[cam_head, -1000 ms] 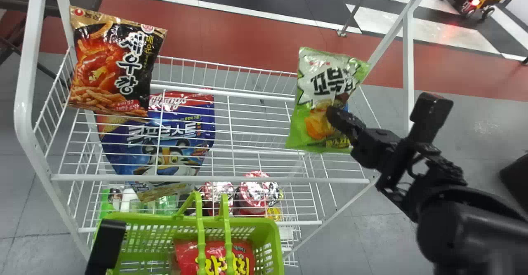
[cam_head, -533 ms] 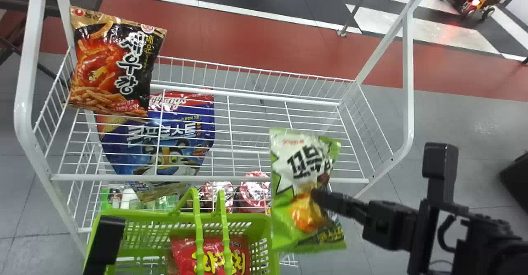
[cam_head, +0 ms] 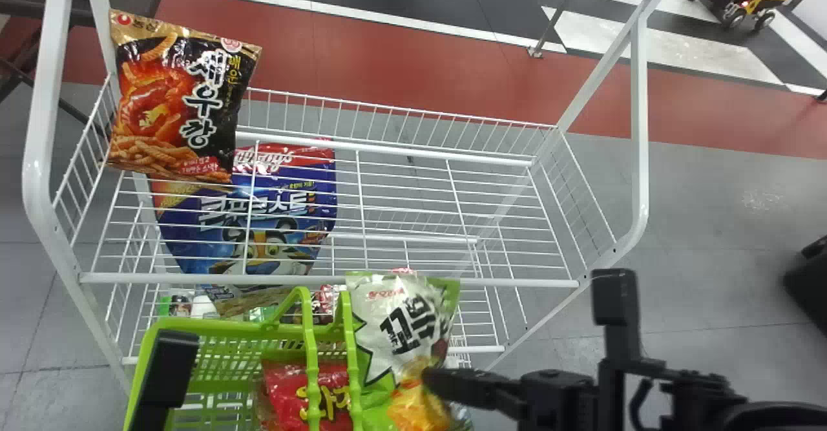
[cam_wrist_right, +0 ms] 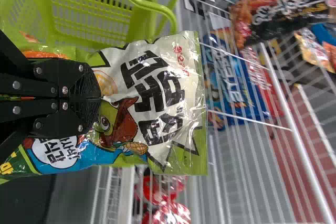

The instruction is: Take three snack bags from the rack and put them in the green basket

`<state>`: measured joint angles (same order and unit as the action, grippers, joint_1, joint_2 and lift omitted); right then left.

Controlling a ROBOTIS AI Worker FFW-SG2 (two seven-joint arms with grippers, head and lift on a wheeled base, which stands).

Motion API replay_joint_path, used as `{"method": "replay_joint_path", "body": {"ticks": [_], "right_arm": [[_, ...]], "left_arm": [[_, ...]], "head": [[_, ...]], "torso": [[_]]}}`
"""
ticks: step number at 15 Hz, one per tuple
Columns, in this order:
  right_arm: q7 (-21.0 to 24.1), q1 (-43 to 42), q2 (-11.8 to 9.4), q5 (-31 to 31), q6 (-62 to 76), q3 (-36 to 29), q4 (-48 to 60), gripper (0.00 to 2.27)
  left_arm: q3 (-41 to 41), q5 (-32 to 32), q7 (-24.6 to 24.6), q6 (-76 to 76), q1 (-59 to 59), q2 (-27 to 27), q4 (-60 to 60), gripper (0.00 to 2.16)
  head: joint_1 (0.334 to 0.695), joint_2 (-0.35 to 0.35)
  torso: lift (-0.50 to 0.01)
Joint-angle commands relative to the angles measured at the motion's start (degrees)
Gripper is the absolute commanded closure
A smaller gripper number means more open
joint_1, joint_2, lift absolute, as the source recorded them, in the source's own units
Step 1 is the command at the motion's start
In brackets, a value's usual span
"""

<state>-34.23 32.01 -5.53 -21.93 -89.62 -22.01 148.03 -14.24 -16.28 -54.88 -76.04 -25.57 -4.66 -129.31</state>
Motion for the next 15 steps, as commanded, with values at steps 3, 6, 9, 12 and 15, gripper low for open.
{"method": "replay_joint_path", "body": {"ticks": [3, 6, 9, 12, 15], "right_arm": [[0.12, 0.69, -0.79, -3.73, -0.46, 3.73, -0.9, 2.2], [0.74, 0.86, -0.71, -6.72, -0.46, 4.08, -1.08, 2.2], [0.65, 0.95, -1.59, -9.44, -0.46, 3.64, -0.99, 2.09], [0.83, -0.19, -3.08, -8.83, -0.46, 3.03, -0.99, 0.1], [-1.37, -0.37, -5.98, -8.74, -0.46, 2.32, -0.37, 0.02]], "left_arm": [[-0.96, 0.37, 0.39, -0.38, -0.09, 0.0, -0.24, 1.64], [-2.02, 0.99, 0.74, -0.38, -0.09, 0.0, -0.59, 1.63], [-2.54, 1.25, 0.83, -0.38, -0.35, 0.0, -0.77, 1.64], [-2.81, 1.6, 0.83, -0.38, -0.62, 0.0, -1.47, 1.63], [-3.33, 1.6, 1.09, -0.38, -0.18, 0.0, -1.3, 1.64]], "head": [[0.695, -0.35], [0.695, -0.35], [0.695, -0.35], [0.695, -0.35], [0.695, -0.35]], "torso": [[-0.011], [-0.011], [-0.011], [-0.011], [-0.011]]}}
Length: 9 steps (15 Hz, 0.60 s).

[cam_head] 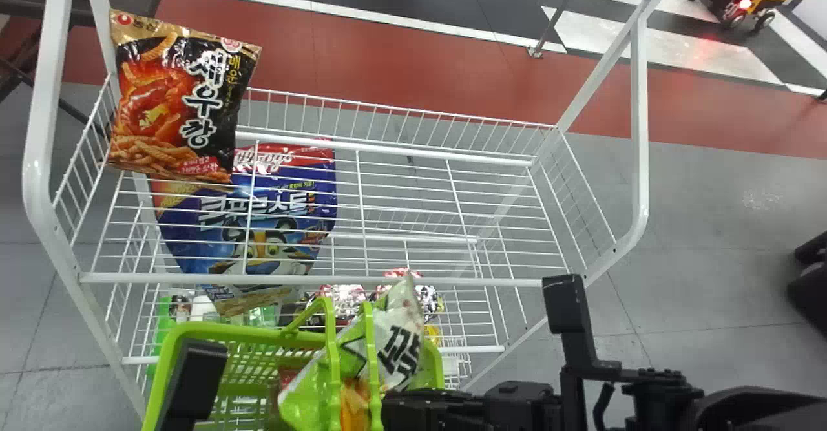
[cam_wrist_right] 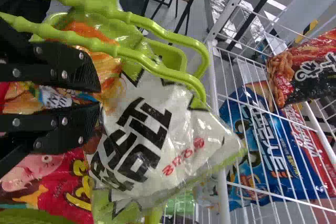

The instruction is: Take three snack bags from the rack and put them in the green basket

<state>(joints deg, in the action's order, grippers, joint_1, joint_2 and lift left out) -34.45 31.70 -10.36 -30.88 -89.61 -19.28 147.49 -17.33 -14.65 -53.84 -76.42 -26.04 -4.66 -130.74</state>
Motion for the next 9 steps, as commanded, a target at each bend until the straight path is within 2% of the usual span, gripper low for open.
{"method": "replay_joint_path", "body": {"ticks": [1, 5, 7, 9], "right_arm": [[-1.76, -0.06, -1.42, 0.47, -0.47, -0.67, 0.26, 0.05], [-1.58, -0.5, -3.7, 0.38, -0.47, -0.41, 2.72, 0.05], [-1.49, -0.5, -3.62, 0.38, -0.47, -2.17, 5.62, 0.05], [-1.58, -0.5, -2.03, 0.03, -0.47, -5.33, 7.82, 0.06]], "left_arm": [[-0.34, -0.03, 0.05, 0.17, 0.55, 0.0, 0.31, 1.64], [0.19, -0.56, 0.23, 1.76, 0.81, 0.18, 1.1, 1.63], [0.63, -1.35, -0.04, 2.63, 0.9, 0.09, 1.72, 1.63], [1.07, -2.32, -0.48, 2.81, 0.9, -0.09, 1.98, 1.63]], "head": [[0.695, -0.35], [0.695, -0.35], [0.695, -0.35], [0.695, -0.35]], "torso": [[-0.011], [-0.011], [-0.011], [-0.011]]}}
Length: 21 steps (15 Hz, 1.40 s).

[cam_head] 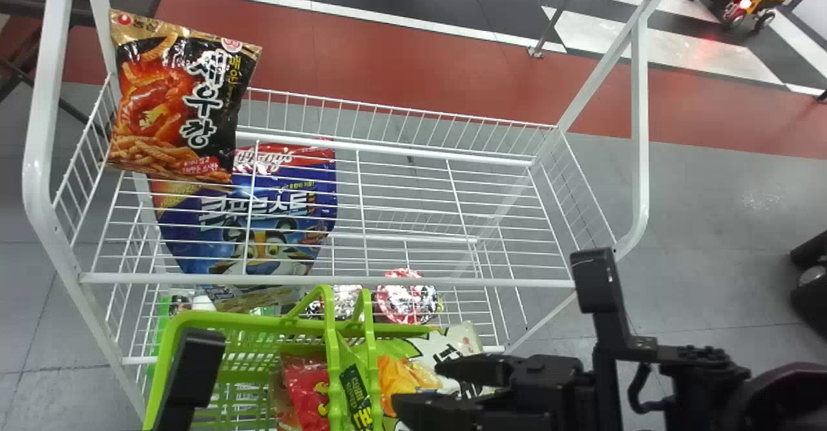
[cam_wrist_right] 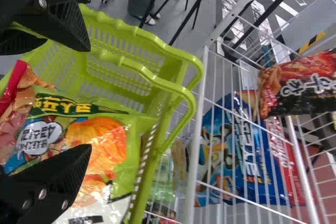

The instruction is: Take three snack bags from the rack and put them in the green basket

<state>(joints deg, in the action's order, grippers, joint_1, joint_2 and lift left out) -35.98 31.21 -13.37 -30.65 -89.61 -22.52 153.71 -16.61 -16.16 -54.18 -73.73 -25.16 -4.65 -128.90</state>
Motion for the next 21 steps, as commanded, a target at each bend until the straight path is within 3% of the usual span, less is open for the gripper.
{"method": "replay_joint_path", "body": {"ticks": [1, 4, 5, 6, 9, 12, 15, 18, 21], "right_arm": [[-0.32, 0.43, 2.04, -0.2, -0.47, -3.85, 2.3, 0.06], [-1.81, 5.97, 10.21, 1.47, -0.47, -9.12, 2.21, 0.06], [-1.81, 8.61, 12.49, 2.53, 8.79, -8.24, 0.54, 0.07], [-1.81, 9.84, 13.11, 2.88, 20.57, -7.01, -1.66, 0.07], [-1.11, 12.56, 13.43, 7.89, 59.06, -0.07, -8.6, 0.07], [1.7, 13.53, 13.43, 10.96, 74.71, 5.03, -12.03, 0.07], [9.61, 16.25, 13.43, 16.85, 94.92, 13.73, -17.21, 0.07], [18.14, 16.69, 13.43, 21.42, 94.92, 20.85, -18.71, 0.07], [21.3, 16.78, 13.37, 23.97, 91.4, 23.66, -17.39, 0.07]], "left_arm": [[0.62, -1.15, -0.22, 0.11, 0.02, -0.19, 0.14, 1.63], [0.53, -1.42, -0.22, 0.11, -0.42, -0.1, 0.05, 1.63], [0.35, -1.33, -0.13, 0.11, -0.59, -0.01, 0.05, 1.63], [0.0, -1.24, 0.13, 0.46, -0.59, 0.08, -0.03, 1.63], [-0.7, -0.8, 0.39, 0.46, -0.95, 0.16, -0.03, 1.63], [-1.14, -0.27, 0.48, 0.81, -1.3, 0.16, 0.14, 1.63], [-1.76, -0.19, 0.48, 1.87, -1.47, -0.01, 0.76, 1.63], [-1.84, -0.19, 0.31, 2.4, -1.47, -0.27, 0.76, 1.63], [-1.49, -0.27, 0.04, 2.75, -1.83, -0.45, 0.49, 1.63]], "head": [[0.695, -0.35], [0.695, -0.35], [0.695, -0.35], [0.695, -0.35], [0.695, -0.35], [0.695, -0.35], [0.695, -0.35], [0.695, -0.35], [0.695, -0.35]], "torso": [[-0.011], [-0.011], [-0.011], [-0.011], [-0.011], [-0.011], [-0.011], [-0.011], [-0.011]]}}
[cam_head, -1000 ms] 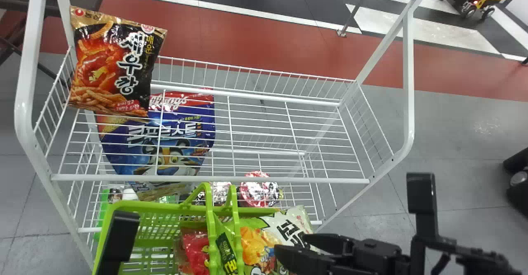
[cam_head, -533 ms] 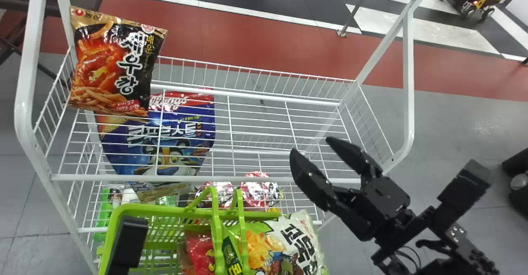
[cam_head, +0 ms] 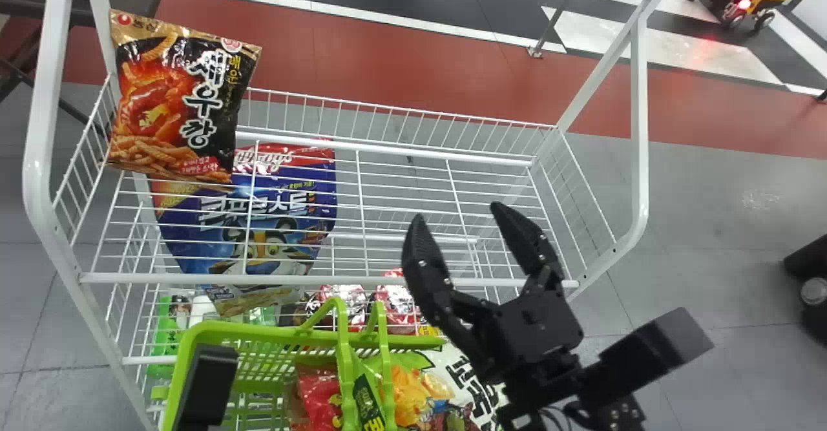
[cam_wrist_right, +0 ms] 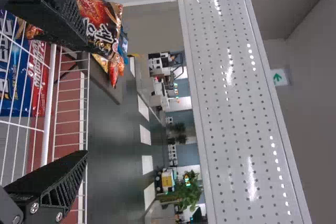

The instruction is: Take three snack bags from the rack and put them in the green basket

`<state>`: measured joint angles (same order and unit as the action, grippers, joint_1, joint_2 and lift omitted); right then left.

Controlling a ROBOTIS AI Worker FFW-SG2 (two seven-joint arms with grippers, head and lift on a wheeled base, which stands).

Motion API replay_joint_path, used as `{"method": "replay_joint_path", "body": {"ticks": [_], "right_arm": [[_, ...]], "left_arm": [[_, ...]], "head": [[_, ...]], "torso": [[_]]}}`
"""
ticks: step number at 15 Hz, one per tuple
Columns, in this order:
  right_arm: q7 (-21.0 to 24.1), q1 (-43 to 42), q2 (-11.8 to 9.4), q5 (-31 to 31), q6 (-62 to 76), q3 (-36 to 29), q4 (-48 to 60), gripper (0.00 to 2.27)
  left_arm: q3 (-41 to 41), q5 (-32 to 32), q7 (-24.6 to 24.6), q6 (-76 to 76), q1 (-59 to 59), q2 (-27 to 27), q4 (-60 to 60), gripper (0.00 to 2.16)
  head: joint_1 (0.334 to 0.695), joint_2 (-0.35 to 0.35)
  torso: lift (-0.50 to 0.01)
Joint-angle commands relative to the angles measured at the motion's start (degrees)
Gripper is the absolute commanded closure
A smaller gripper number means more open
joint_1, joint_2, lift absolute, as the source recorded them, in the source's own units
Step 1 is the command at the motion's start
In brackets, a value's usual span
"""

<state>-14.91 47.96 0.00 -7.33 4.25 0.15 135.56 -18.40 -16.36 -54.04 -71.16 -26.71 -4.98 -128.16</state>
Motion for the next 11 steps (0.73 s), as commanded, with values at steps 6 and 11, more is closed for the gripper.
{"method": "replay_joint_path", "body": {"ticks": [6, 11], "right_arm": [[1.46, -0.67, -0.79, 1.18, -11.06, 1.43, 3.13, 0.07], [1.46, -1.82, -0.79, 1.18, -13.7, 1.52, 3.13, 0.06]], "left_arm": [[0.91, -0.25, -0.18, 0.89, -0.8, -0.03, -0.34, 1.63], [1.0, -0.25, 0.08, 0.89, -0.62, -0.12, -0.43, 1.63]], "head": [[0.695, -0.35], [0.695, -0.35]], "torso": [[-0.011], [-0.011]]}}
